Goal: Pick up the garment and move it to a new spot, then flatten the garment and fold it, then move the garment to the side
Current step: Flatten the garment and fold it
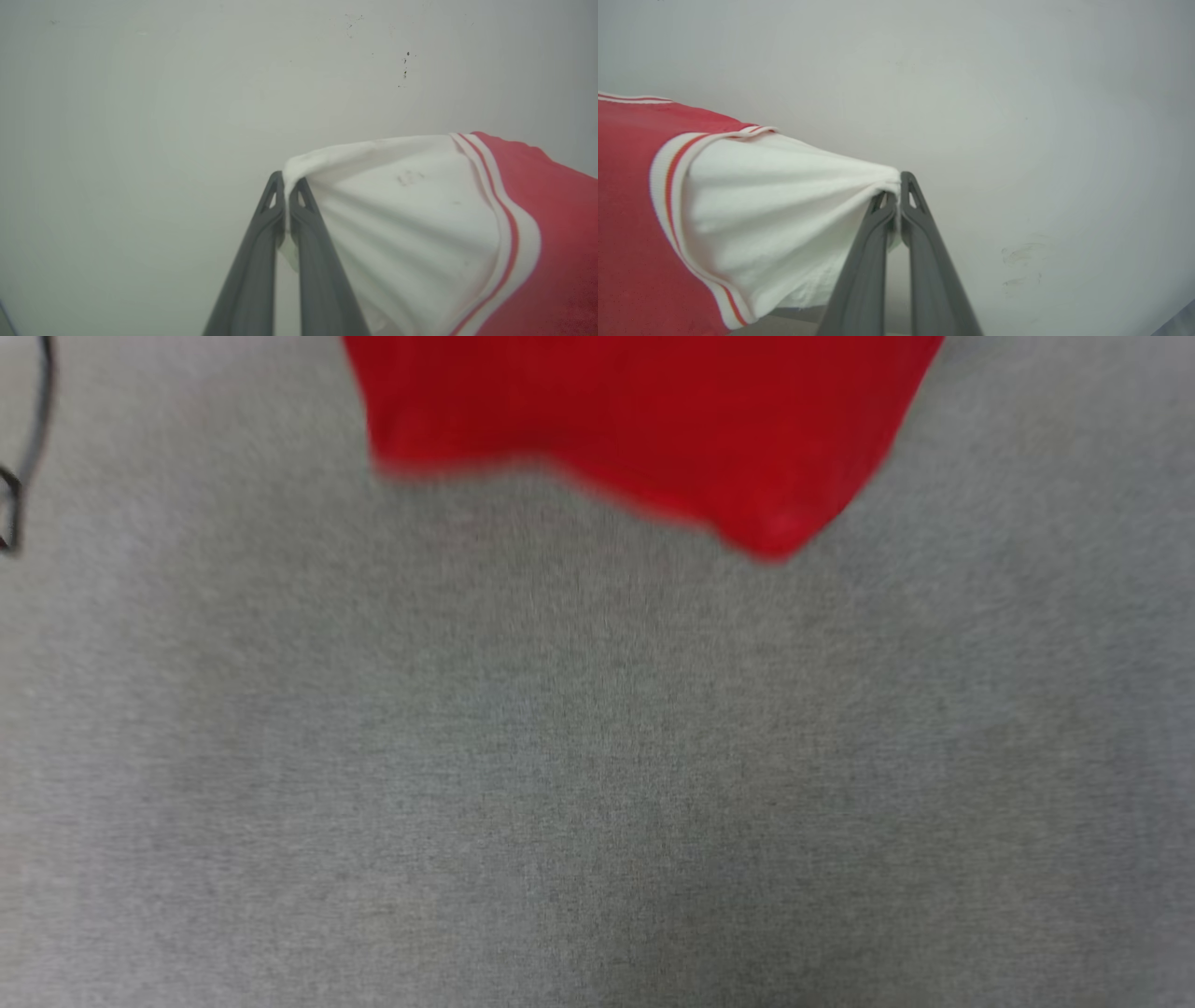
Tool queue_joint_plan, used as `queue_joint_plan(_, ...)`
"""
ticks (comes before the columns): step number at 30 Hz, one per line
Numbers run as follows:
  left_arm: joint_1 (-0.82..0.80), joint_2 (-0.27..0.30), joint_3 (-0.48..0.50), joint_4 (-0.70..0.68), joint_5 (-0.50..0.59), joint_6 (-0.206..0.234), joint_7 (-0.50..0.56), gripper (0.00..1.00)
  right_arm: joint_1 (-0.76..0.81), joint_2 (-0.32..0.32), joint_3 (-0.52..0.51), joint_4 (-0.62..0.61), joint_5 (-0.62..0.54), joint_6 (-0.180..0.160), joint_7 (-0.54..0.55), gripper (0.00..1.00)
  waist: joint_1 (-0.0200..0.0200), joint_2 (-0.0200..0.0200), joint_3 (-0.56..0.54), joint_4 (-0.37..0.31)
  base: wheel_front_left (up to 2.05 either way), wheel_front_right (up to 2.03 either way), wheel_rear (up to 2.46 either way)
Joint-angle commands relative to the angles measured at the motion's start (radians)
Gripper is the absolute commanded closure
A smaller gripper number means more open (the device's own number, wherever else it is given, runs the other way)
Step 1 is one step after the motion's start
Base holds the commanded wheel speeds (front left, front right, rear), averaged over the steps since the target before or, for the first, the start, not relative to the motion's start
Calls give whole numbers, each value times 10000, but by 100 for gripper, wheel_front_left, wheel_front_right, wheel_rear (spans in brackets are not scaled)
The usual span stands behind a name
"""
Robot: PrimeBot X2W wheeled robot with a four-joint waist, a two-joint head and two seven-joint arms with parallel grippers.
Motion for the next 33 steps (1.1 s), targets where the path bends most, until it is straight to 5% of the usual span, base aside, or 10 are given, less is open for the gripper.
queue_joint_plan(1,-583,24,133,155,33,-62,-291,100,-707,-102,-6,238,-183,-16,-346,100,-1,-1,995,18,0,0,0)
queue_joint_plan(11,-3140,-7,273,773,144,-570,-1357,100,-3959,27,410,1354,-922,-15,-1911,100,-1,-1,2737,58,0,0,0)
queue_joint_plan(18,-3017,-270,168,1352,-35,-893,-1725,100,-4631,251,1176,2145,-617,-15,-2348,100,-1,-1,3475,145,0,0,0)
queue_joint_plan(26,-1922,-653,329,2187,-631,-1310,-2201,100,-3726,427,2044,2934,195,-15,-2709,100,-1,-1,3343,199,0,0,0)
queue_joint_plan(33,486,-755,475,2600,-1314,-1882,-2805,100,-991,167,2791,2501,1568,-15,-3023,100,-1,-1,1803,175,0,0,0)
